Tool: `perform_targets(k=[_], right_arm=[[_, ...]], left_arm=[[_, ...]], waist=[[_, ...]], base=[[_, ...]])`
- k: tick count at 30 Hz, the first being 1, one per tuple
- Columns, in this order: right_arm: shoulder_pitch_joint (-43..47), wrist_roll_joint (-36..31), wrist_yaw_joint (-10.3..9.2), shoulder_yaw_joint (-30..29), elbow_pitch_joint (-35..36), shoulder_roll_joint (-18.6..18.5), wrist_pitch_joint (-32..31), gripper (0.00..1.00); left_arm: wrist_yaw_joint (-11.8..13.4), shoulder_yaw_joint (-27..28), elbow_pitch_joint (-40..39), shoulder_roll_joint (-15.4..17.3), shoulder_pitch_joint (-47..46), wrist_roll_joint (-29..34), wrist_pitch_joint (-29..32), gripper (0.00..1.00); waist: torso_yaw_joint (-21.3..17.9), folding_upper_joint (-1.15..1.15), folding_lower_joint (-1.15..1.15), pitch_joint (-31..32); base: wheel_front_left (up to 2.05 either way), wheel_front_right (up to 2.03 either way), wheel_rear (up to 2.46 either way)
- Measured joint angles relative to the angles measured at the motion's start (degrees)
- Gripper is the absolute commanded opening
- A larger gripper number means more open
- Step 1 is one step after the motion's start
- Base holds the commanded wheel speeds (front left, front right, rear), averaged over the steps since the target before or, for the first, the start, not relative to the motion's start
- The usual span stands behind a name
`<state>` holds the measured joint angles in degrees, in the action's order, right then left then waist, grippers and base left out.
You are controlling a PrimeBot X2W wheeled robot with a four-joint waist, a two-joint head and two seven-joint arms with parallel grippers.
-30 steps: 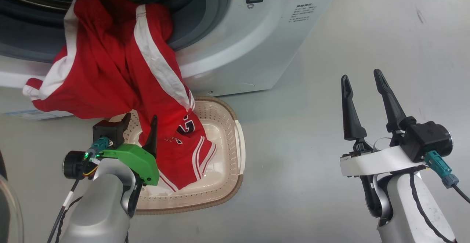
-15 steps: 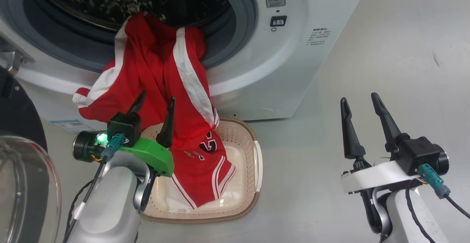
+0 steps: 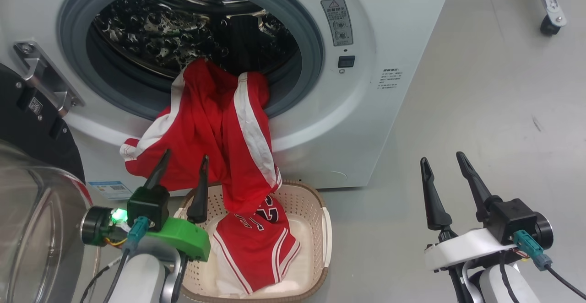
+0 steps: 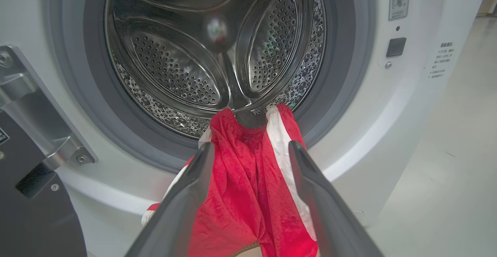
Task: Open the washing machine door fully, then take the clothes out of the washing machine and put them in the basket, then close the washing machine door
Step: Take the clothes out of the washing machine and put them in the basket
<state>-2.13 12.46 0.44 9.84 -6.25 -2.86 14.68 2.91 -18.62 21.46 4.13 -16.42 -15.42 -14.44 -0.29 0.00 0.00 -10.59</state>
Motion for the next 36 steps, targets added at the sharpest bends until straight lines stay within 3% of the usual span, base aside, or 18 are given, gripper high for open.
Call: perform_targets(k=[17,36], right_arm=[[4.79,0.00,-0.11,-0.11,0.08,0.11,0.00,1.00],[5.94,-0.01,-0.11,0.18,1.31,0.22,0.00,1.00]], left_arm=[[2.37,0.86,-9.00,1.68,11.67,0.42,0.31,1.00],[2.88,1.14,-16.97,2.24,16.84,0.90,3.59,1.00]], waist=[[-0.17,0.00,0.00,6.79],[-1.10,0.00,0.00,7.01]], base=[[0.00,0.00,0.00],[0.00,0.00,0.00]])
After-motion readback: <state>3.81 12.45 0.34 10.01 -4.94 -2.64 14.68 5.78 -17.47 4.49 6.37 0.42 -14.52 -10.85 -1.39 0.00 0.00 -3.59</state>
